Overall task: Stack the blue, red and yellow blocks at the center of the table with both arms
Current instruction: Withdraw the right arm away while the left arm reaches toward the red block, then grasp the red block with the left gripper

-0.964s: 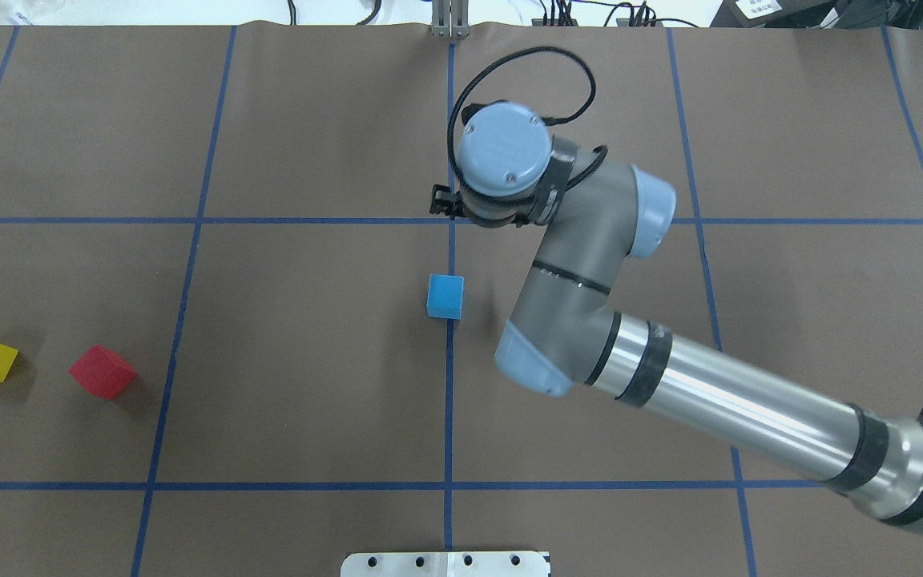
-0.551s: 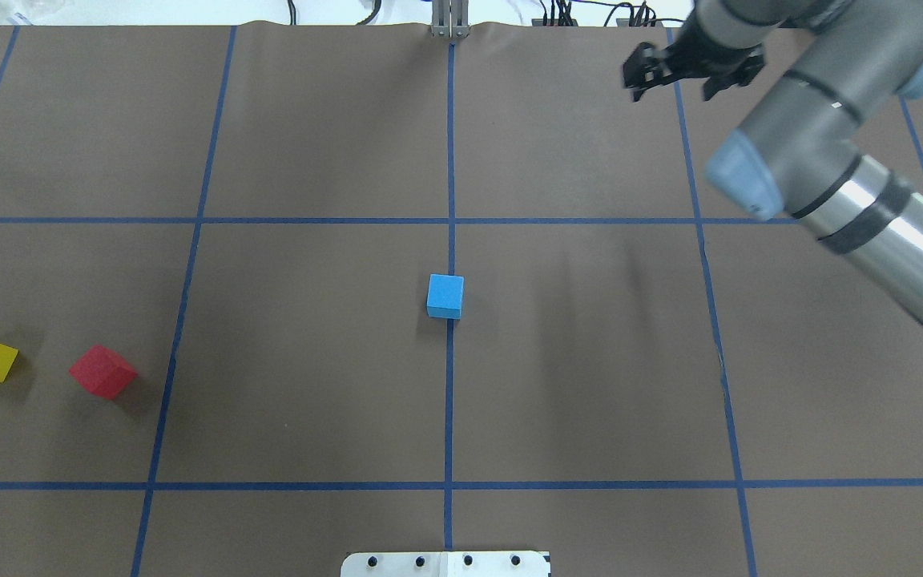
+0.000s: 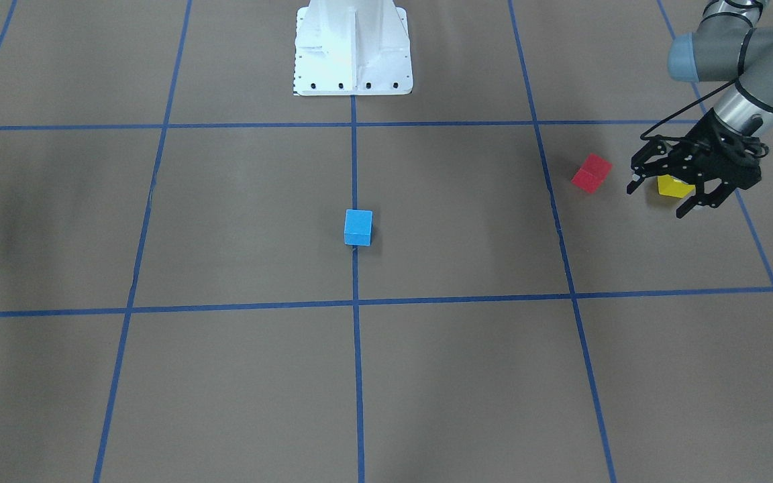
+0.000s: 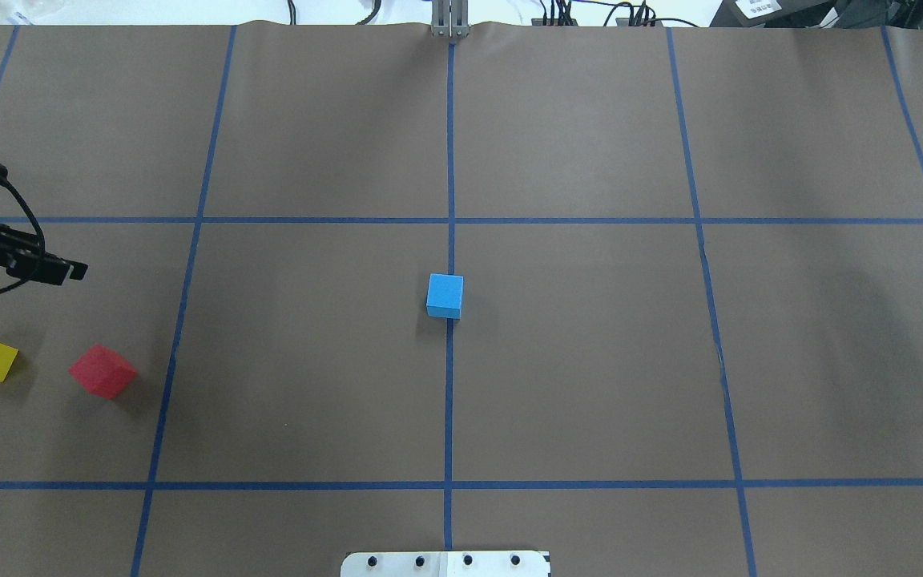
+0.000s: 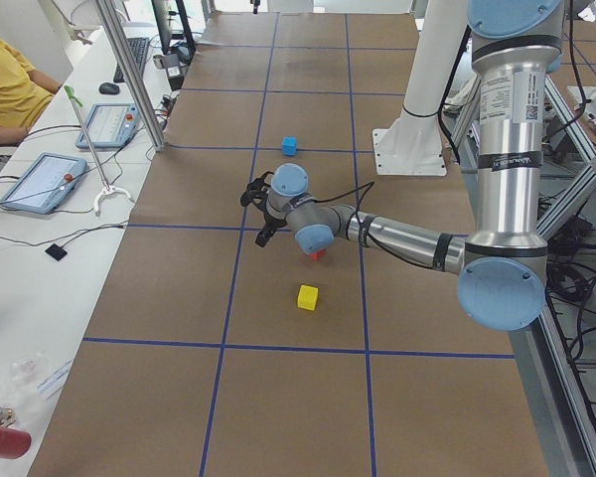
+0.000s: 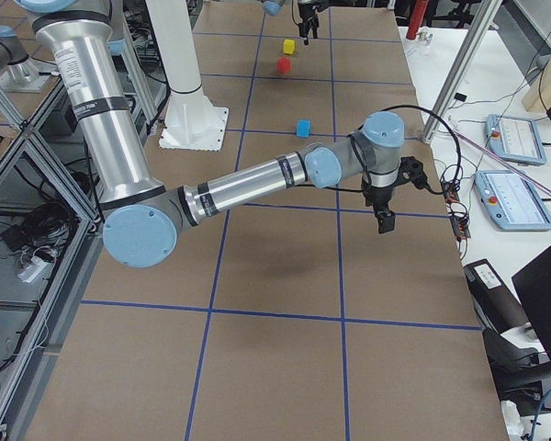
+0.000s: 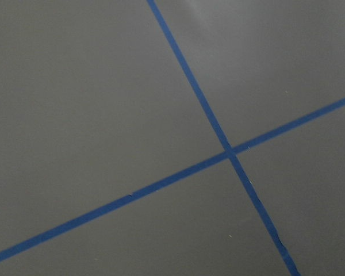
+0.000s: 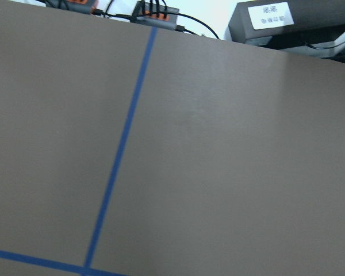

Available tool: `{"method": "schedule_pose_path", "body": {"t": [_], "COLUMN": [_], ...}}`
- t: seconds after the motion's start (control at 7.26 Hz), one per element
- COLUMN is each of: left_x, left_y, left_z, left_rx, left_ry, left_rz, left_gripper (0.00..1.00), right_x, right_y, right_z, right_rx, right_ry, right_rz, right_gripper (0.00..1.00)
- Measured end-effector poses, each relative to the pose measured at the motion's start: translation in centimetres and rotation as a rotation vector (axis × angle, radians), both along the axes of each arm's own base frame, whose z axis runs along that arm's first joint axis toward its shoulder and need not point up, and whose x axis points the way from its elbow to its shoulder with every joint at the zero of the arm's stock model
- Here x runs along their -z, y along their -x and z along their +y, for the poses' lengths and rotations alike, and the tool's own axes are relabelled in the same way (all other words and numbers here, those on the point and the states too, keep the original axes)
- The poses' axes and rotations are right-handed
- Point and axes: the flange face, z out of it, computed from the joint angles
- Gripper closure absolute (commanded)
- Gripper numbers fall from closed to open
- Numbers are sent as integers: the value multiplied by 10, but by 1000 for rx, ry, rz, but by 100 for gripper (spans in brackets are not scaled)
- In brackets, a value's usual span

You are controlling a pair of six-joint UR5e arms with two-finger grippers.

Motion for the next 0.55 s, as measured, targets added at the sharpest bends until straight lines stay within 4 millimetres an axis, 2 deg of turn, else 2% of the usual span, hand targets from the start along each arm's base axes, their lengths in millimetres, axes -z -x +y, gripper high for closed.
{"method": "schedule_pose_path", "body": {"t": [0.14, 0.28, 0.55], "left_x": [-6, -12, -29], "left_y": [-23, -40, -54], "left_z": [20, 38, 70], "left_rx": [-16, -33, -78], "left_ry": [-12, -24, -35], "left_rz": [-3, -9, -24], "left_gripper": [0, 0, 0], "right_x": [-27, -42, -51], "right_y": [-31, -45, -53], "right_z": [18, 29, 35], "right_rx": [15, 21, 23], "right_ry": [-8, -8, -8], "right_rz": [-6, -7, -5], "right_gripper": [0, 0, 0]}}
